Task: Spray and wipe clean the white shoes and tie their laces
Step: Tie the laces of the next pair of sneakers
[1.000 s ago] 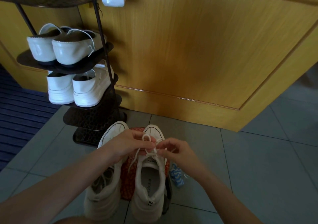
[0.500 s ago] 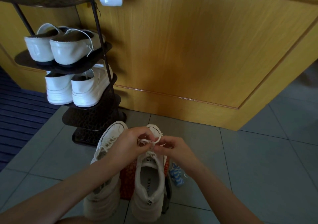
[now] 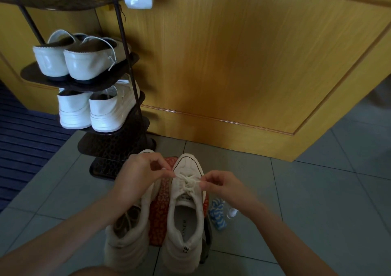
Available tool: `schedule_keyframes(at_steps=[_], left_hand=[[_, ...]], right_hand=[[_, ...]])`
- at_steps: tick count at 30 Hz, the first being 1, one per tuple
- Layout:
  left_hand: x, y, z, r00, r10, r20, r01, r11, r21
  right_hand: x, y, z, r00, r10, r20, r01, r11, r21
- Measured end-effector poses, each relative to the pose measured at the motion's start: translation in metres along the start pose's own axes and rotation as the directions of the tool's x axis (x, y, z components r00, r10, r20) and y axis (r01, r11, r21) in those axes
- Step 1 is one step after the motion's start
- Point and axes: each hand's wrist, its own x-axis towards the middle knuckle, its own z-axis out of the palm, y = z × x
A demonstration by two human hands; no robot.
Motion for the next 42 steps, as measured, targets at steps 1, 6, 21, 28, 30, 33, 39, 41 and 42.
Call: schedule_keyframes(at_steps=[1, 6, 21, 28, 30, 33, 39, 41, 42], left_hand=[[-0.001, -0.001, -0.004, 1.000, -0.010, 0.007, 0.010, 1.000, 0.021], [-0.011, -0.001, -0.011, 0.999, -0.030, 0.035, 0.023, 0.984, 0.175], [-0.016, -0.013, -0.016, 0.995, 0.003, 0.095, -0.011, 0.996, 0.089], [-0.019, -0.011, -0.016, 0.998, 0.007, 0.057, -0.011, 0.998, 0.066], [-0.019, -0.010, -0.016, 0.998, 0.021, 0.062, -0.026, 0.997, 0.070], [-0.017, -0.016, -0.014, 0.997, 0.032, 0.070, -0.041, 0.991, 0.126], [-0.009, -0.019, -0.024, 0.969, -0.020, 0.245, 0.023, 1.000, -0.009], [-0.007, -0.021, -0.033, 0.960, -0.052, 0.277, 0.090, 0.988, -0.126], [-0.008, -0.021, -0.038, 0.960, -0.069, 0.273, 0.120, 0.977, -0.177]], right_hand=[[-0.003, 0.000, -0.003, 1.000, 0.010, 0.011, -0.010, 0.999, -0.041], [-0.012, 0.004, -0.013, 0.997, 0.007, 0.074, 0.022, 0.927, -0.375], [-0.022, 0.009, -0.012, 0.998, -0.049, -0.034, 0.022, 0.830, -0.557], [-0.024, 0.012, -0.019, 0.999, -0.039, -0.006, 0.027, 0.797, -0.604], [-0.024, 0.013, -0.022, 1.000, -0.019, 0.003, 0.018, 0.804, -0.595], [-0.024, 0.015, -0.025, 1.000, -0.011, 0.007, 0.013, 0.812, -0.583], [-0.017, 0.012, -0.017, 0.999, 0.048, 0.008, -0.038, 0.877, -0.479], [-0.015, -0.001, -0.012, 0.998, 0.047, 0.043, -0.020, 0.872, -0.490], [-0.014, -0.007, -0.010, 0.999, 0.029, 0.037, -0.005, 0.854, -0.521]])
